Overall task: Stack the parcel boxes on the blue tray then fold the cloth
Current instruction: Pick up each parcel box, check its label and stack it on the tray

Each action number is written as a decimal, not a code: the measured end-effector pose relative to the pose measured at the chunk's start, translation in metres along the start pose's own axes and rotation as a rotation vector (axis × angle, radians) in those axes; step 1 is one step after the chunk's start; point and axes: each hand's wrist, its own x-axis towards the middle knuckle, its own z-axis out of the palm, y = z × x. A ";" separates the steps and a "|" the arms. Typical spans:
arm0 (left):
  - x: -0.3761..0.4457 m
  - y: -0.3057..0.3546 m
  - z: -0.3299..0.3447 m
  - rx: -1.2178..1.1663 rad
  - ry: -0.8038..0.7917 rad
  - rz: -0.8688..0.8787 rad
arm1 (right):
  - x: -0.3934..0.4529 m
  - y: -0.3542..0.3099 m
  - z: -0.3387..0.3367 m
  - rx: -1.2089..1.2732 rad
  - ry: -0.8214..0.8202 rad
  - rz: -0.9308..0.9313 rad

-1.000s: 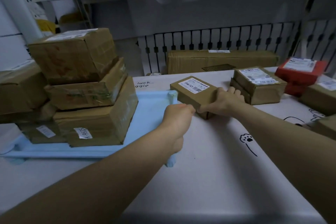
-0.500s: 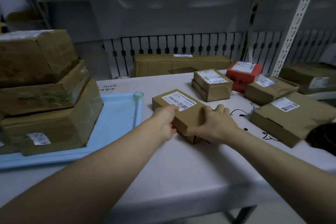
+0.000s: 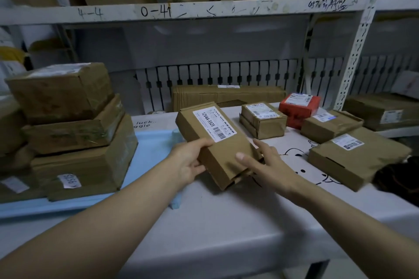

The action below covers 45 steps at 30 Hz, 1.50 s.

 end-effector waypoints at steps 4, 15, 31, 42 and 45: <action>-0.011 0.007 -0.017 0.002 -0.075 0.037 | 0.008 -0.003 -0.008 0.244 0.032 0.103; -0.026 0.013 -0.033 0.037 -0.257 0.169 | 0.012 -0.006 -0.005 0.421 -0.046 0.134; -0.038 0.021 -0.037 0.307 -0.226 0.516 | 0.013 -0.012 0.009 0.339 0.060 -0.093; -0.033 0.021 -0.031 0.366 0.069 0.584 | 0.009 -0.019 -0.007 0.395 0.355 -0.225; -0.034 0.016 -0.027 0.590 0.150 0.782 | 0.011 -0.016 -0.003 0.277 0.422 -0.185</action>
